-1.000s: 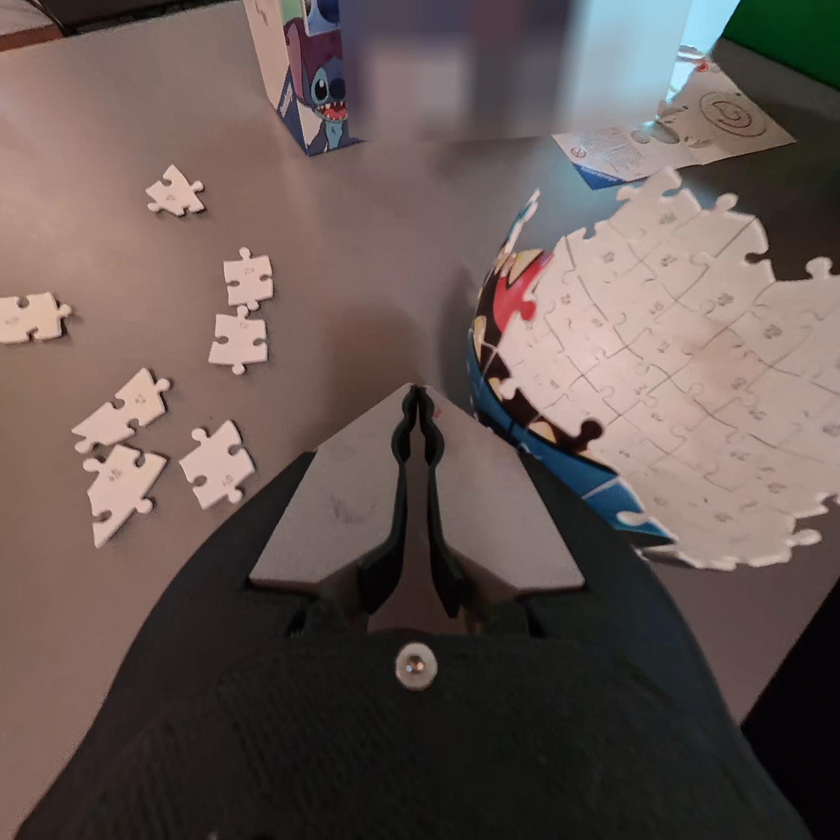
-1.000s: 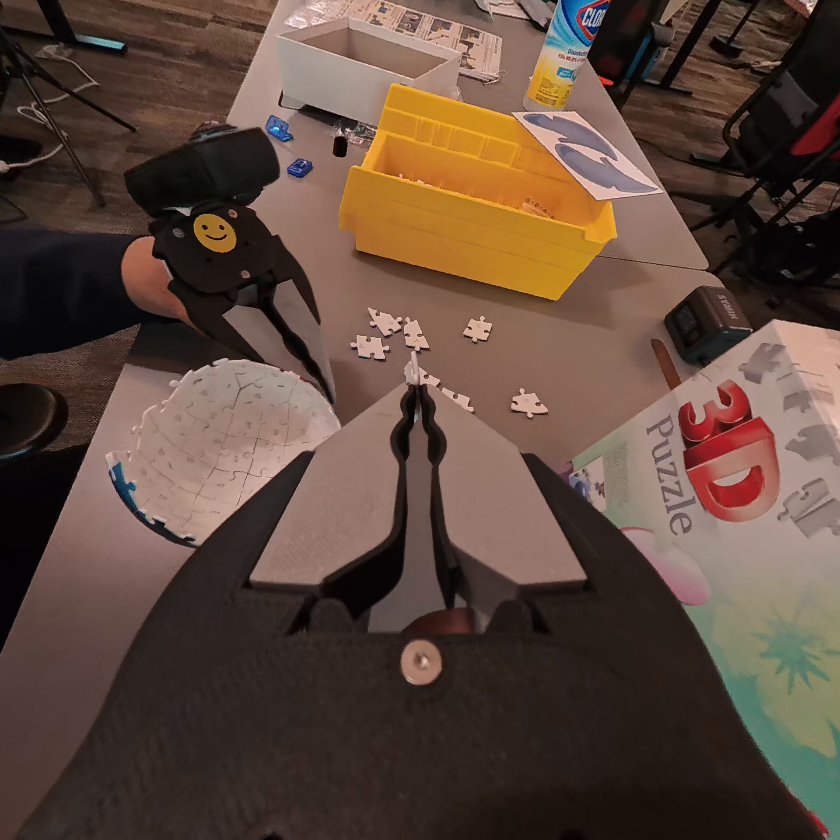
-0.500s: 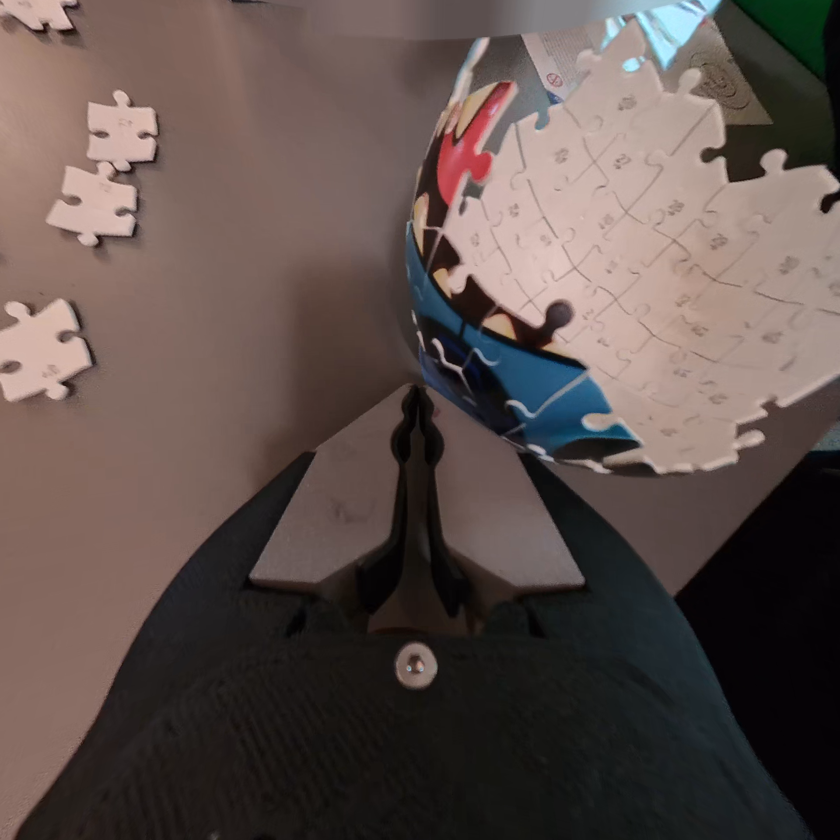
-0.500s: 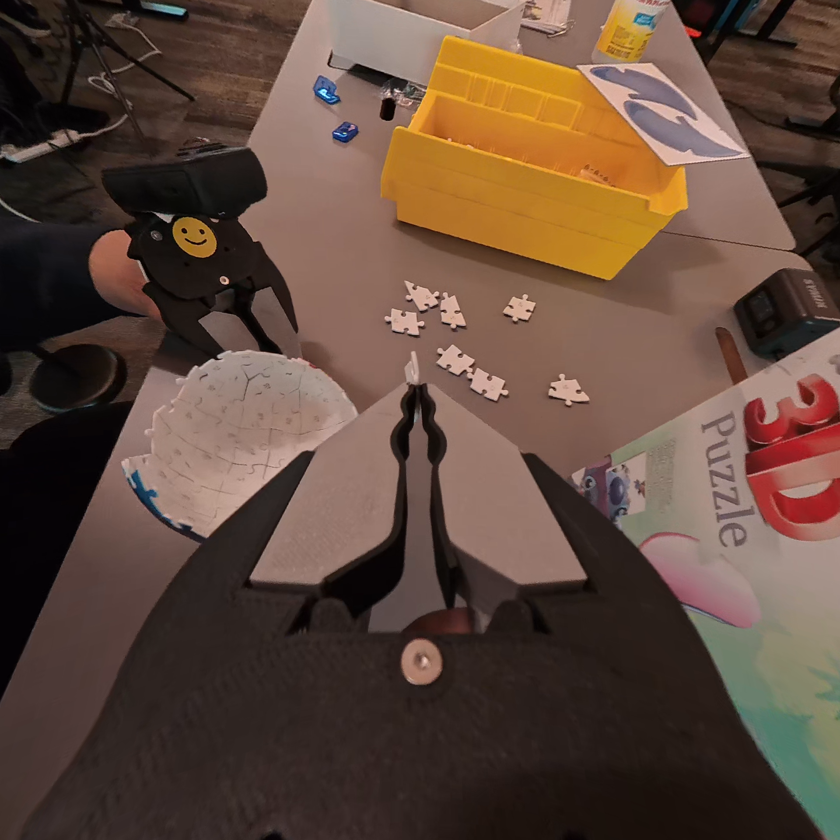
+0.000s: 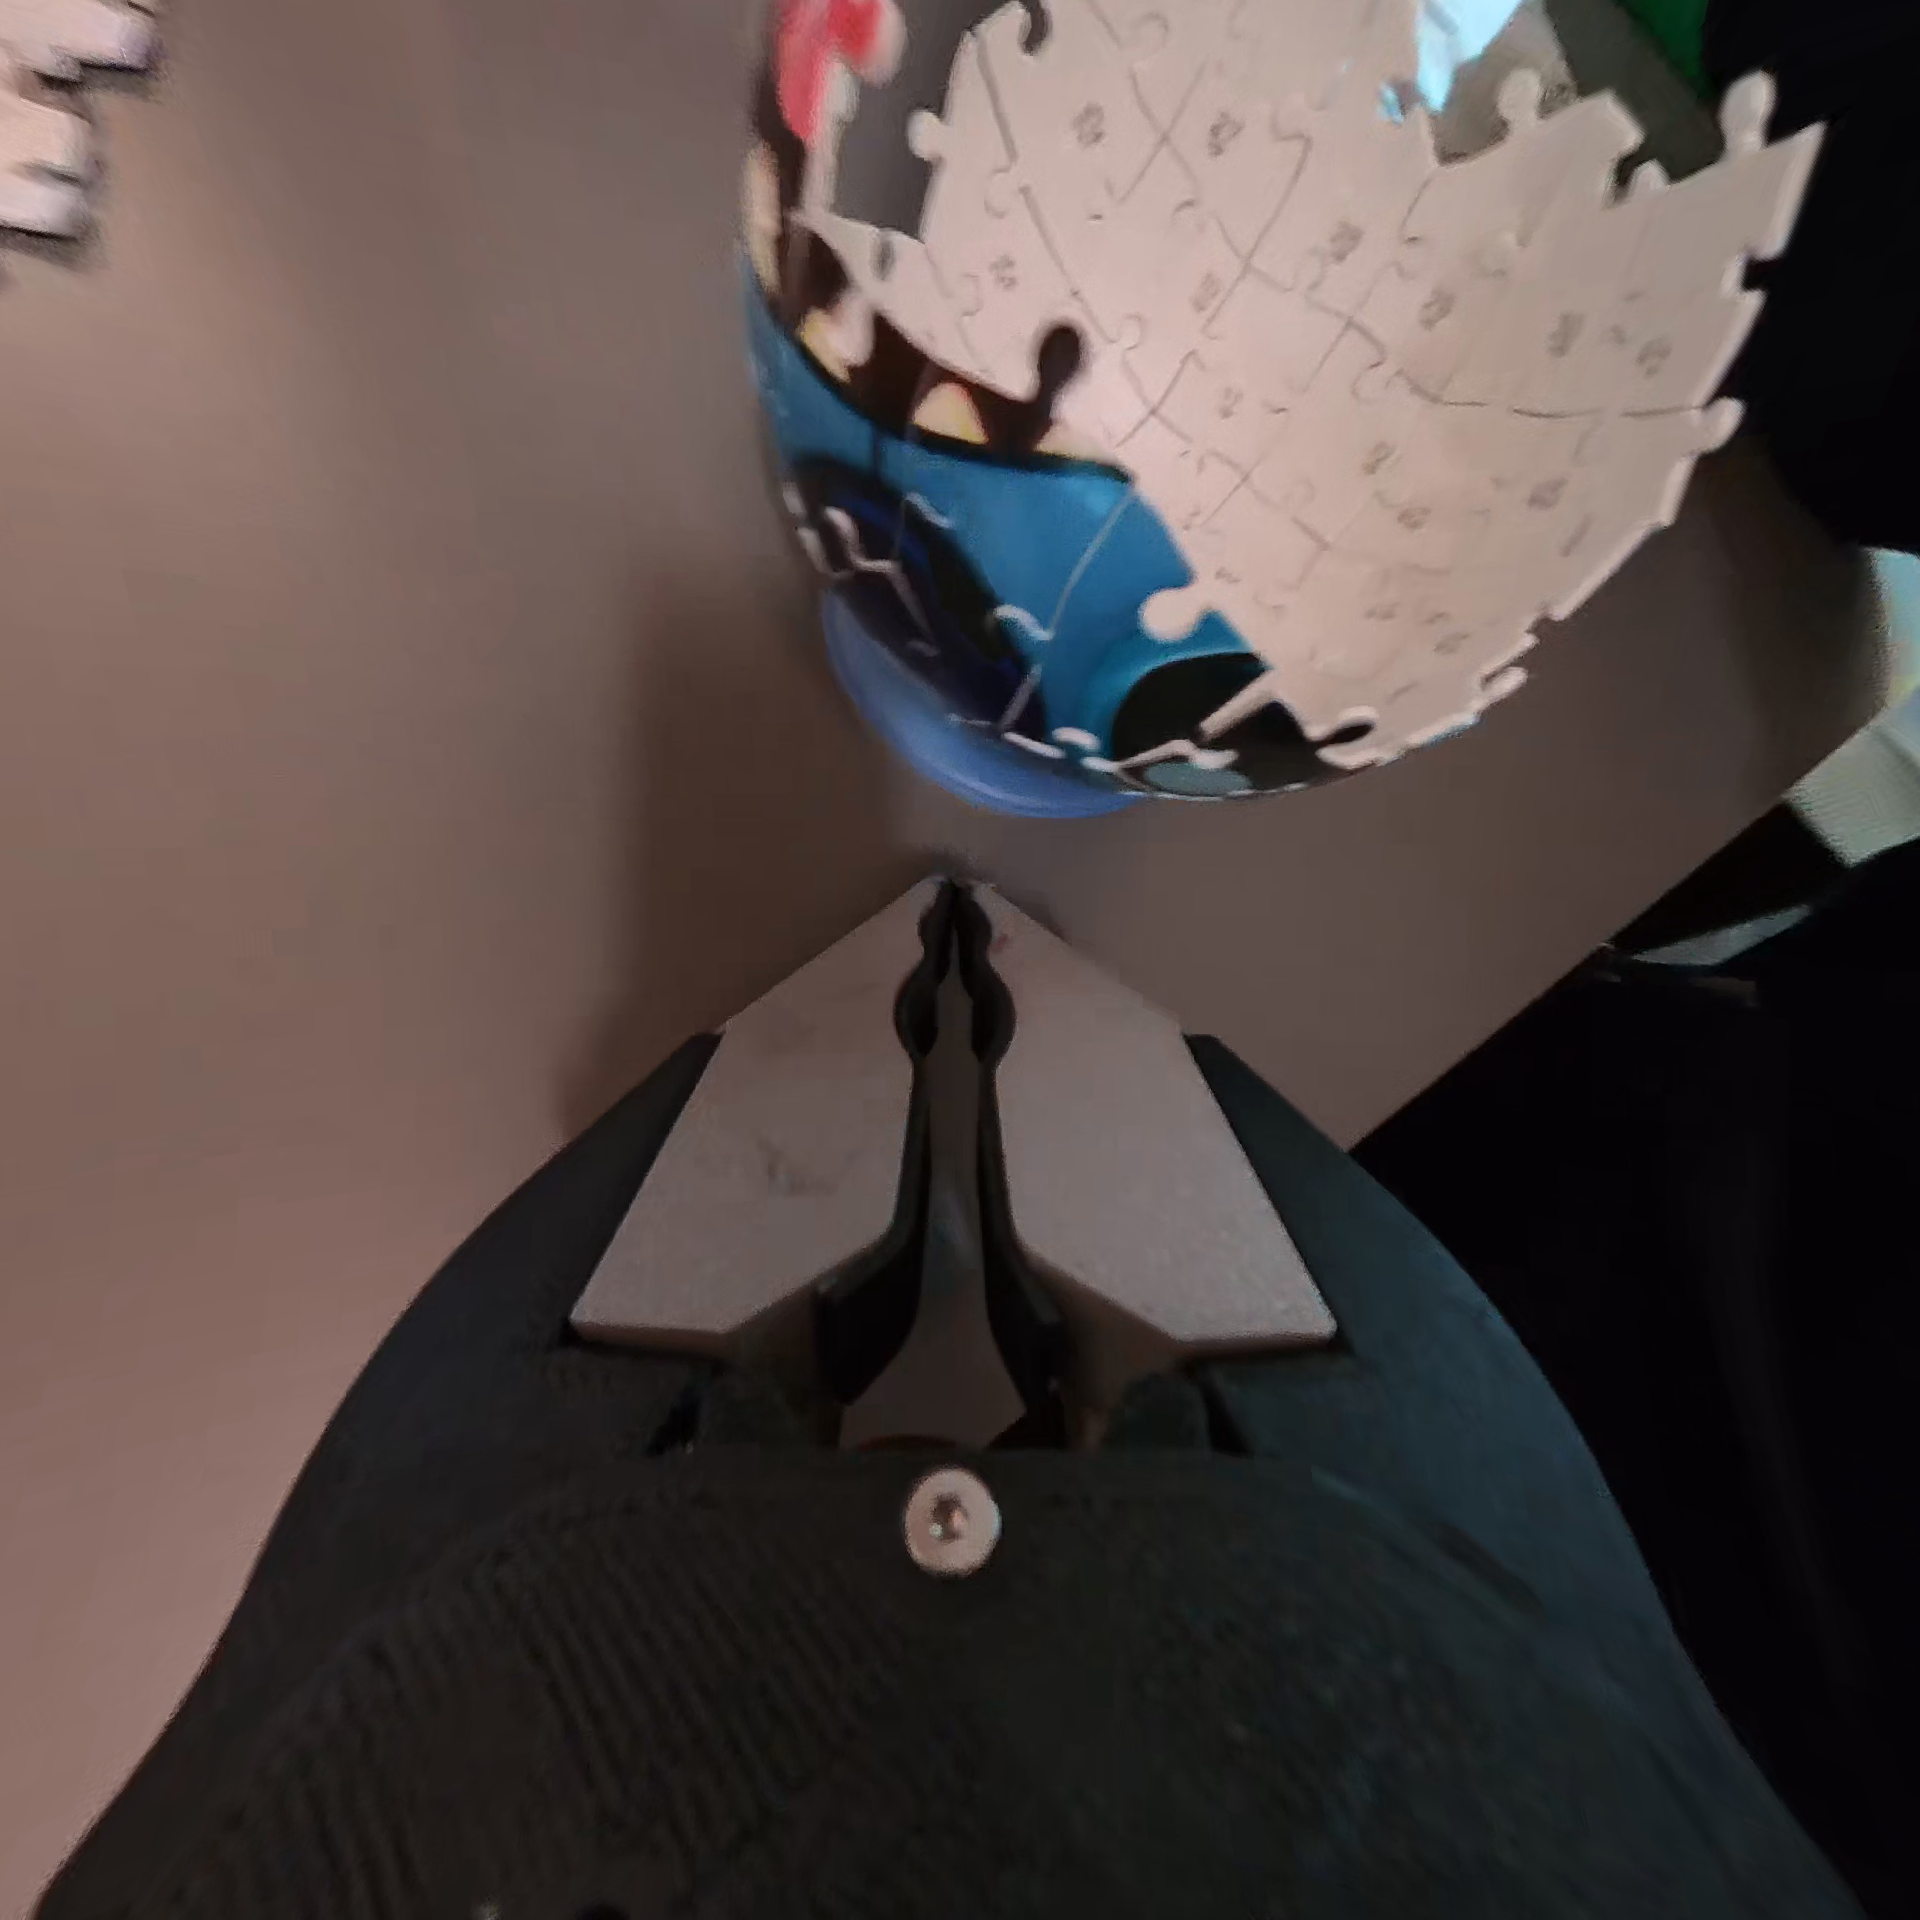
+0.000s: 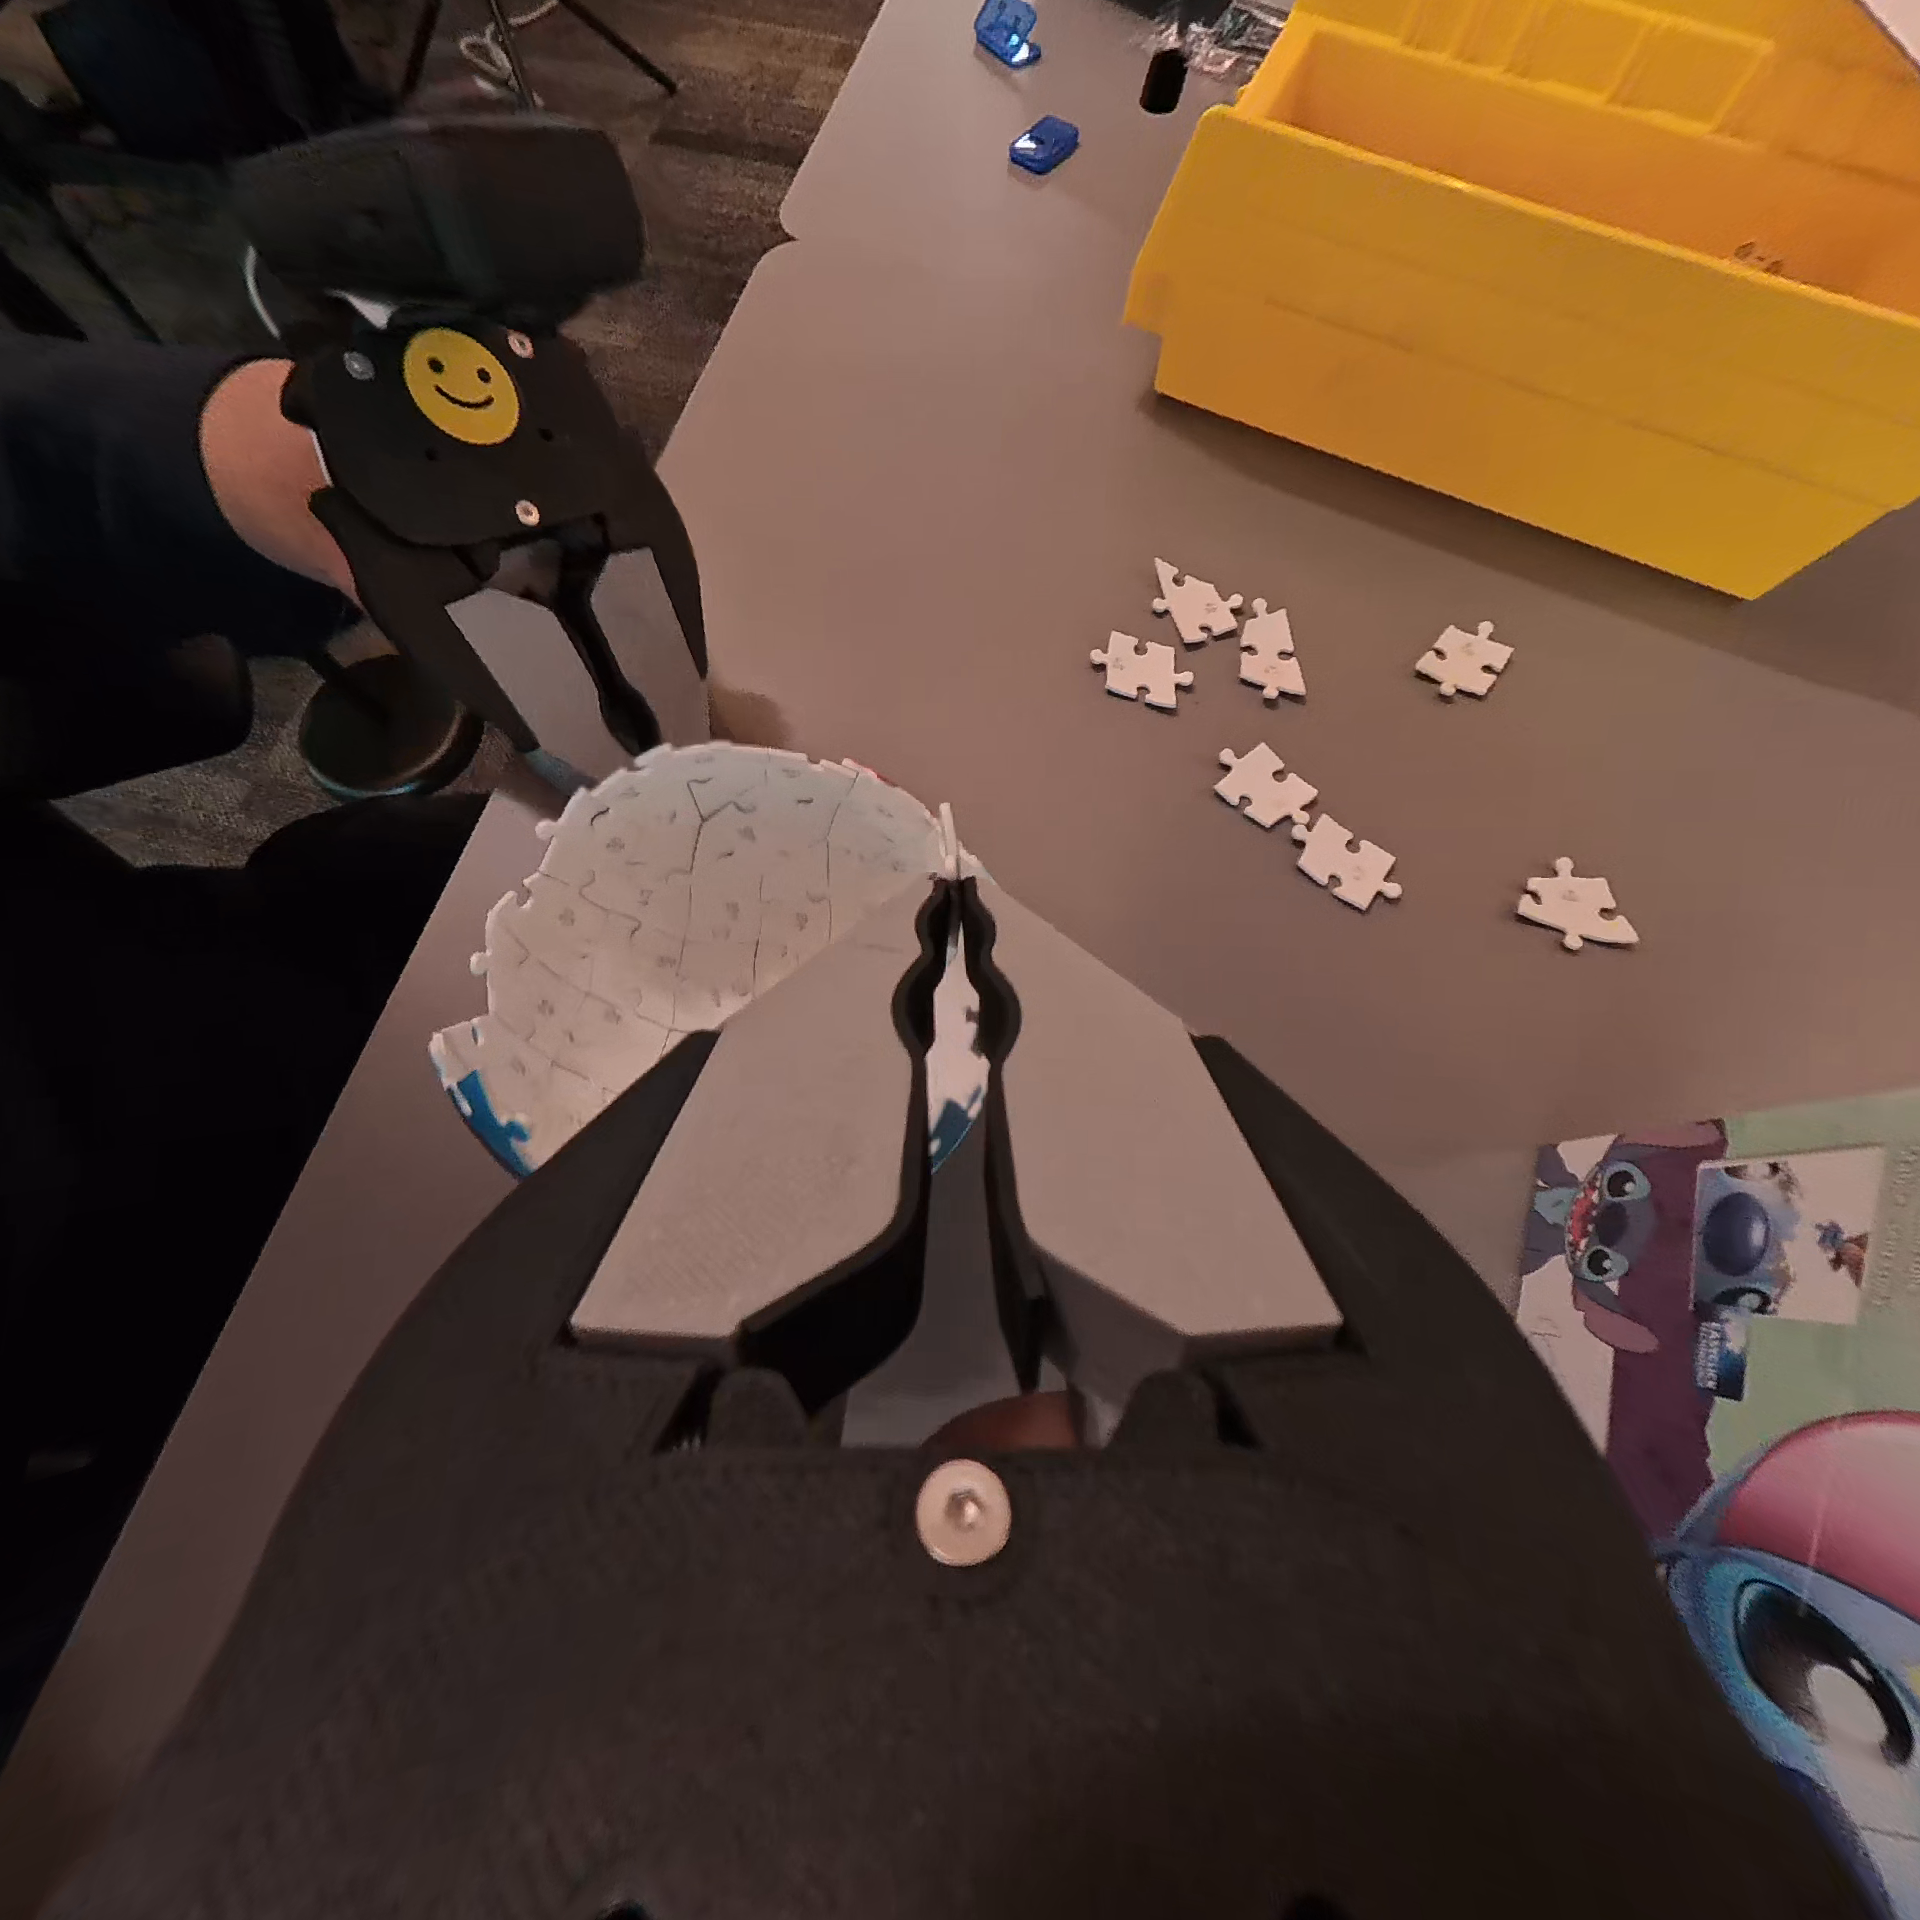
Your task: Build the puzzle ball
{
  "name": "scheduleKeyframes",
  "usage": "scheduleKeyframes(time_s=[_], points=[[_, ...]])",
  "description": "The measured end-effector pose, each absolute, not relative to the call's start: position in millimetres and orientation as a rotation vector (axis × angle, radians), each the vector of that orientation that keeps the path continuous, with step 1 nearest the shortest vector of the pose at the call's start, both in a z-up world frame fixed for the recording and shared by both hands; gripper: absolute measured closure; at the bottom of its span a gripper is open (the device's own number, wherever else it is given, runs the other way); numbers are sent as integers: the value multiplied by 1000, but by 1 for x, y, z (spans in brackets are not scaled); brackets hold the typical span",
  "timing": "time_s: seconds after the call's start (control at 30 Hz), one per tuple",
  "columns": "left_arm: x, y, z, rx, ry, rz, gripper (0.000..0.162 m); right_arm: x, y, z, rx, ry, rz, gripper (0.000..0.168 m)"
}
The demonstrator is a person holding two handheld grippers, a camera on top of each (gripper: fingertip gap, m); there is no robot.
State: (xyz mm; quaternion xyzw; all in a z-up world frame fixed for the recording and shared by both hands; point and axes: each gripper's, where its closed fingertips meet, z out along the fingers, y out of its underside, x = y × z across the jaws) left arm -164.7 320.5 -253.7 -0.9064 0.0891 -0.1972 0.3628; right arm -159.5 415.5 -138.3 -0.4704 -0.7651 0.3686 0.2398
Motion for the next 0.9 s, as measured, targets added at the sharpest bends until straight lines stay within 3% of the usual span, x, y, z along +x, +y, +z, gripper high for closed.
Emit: scheduleKeyframes(time_s=[0.33, 0.57, 0.9], points=[[-251, 412, -155, -2075, 341, -189, 162, -158, 423, -134, -1341, -1915, 938, 168], [-214, 492, -154, -2015, 645, -356, 157, -147, 434, -123, -1297, -1910, 842, 168], [-209, 498, -135, -1757, 584, -491, 162, -161, 479, -130, -1382, -1805, 846, 168]])
